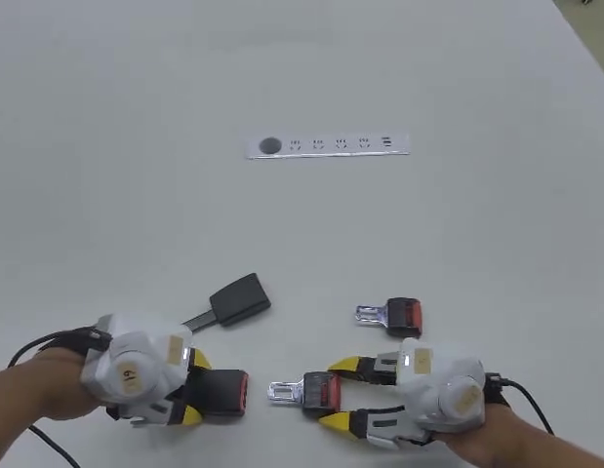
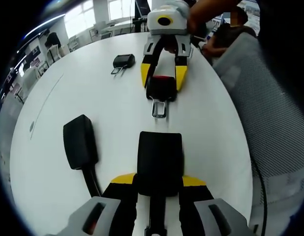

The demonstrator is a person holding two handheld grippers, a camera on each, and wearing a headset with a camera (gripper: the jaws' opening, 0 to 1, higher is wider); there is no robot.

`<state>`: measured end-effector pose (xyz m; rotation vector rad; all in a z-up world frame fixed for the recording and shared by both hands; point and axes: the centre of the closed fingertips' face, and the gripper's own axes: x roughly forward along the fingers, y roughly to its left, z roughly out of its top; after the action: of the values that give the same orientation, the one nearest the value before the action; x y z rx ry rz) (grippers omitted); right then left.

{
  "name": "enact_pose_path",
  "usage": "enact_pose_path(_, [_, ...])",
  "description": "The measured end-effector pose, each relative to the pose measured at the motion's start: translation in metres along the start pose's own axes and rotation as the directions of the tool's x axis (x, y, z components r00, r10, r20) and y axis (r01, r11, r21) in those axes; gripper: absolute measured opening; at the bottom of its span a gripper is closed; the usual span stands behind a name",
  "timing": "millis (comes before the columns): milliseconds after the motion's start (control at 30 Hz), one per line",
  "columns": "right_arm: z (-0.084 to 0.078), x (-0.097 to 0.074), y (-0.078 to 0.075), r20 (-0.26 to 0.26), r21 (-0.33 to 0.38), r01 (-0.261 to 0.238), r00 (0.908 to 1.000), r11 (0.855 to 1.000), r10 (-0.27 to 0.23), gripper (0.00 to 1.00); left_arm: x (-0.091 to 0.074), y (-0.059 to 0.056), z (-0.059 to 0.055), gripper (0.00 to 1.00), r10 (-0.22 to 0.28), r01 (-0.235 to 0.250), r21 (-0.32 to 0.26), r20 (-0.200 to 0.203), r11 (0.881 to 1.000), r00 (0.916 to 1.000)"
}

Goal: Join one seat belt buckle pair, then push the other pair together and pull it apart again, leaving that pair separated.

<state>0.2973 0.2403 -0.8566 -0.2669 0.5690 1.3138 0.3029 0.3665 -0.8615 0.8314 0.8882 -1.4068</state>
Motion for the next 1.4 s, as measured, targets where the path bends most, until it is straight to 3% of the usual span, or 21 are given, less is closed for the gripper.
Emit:
enact_pose_path(433, [0.014,0.022,0.007,0.001,-0.049,-0.011,0.9999,0.999,0.011,0.36,0.001,-0.001,0.0,0.33,-0.002,0.002,0.003,-0.013,1.0,0.9999])
enact_pose_path(633, [0.022,0.035,0.011,0.014,-0.021,-0.005,0.9999,1.0,0.005,0.36,0.0,0.0,0.0,0.33,0.001,-0.001,-0.001,-0.018,1.0,0.9998])
enact_pose_path(667, [0.021,0.035,0.01,0.008,-0.046,0.001,1.0,0.999,-0.001,0.36,0.0,0.0,0.0,0.33,0.0,0.0,0.008,-0.019,1.0,0.9998])
enact_pose_path(767, [0.021,0.033,0.009,0.021,0.002,-0.004,0.9998,1.0,0.004,0.36,0.001,0.0,0.0,0.33,0.001,-0.001,-0.006,-0.023,1.0,0.9997])
enact_pose_path(933, [0.022,0.034,0.008,0.021,0.008,-0.006,0.9998,1.0,0.006,0.36,0.001,0.0,0.001,0.34,0.001,-0.001,0.004,-0.043,1.0,0.9991])
enact_pose_path(1167, [0.026,0.039,0.007,0.026,0.042,0.012,0.9996,0.999,-0.013,0.37,0.0,0.001,0.0,0.33,-0.006,0.006,0.01,-0.043,1.0,0.9991])
enact_pose_path(1400, [0.026,0.04,0.008,0.01,0.027,0.017,0.9998,0.999,-0.017,0.37,0.0,0.001,0.0,0.33,-0.007,0.008,0.006,-0.048,1.0,0.9988])
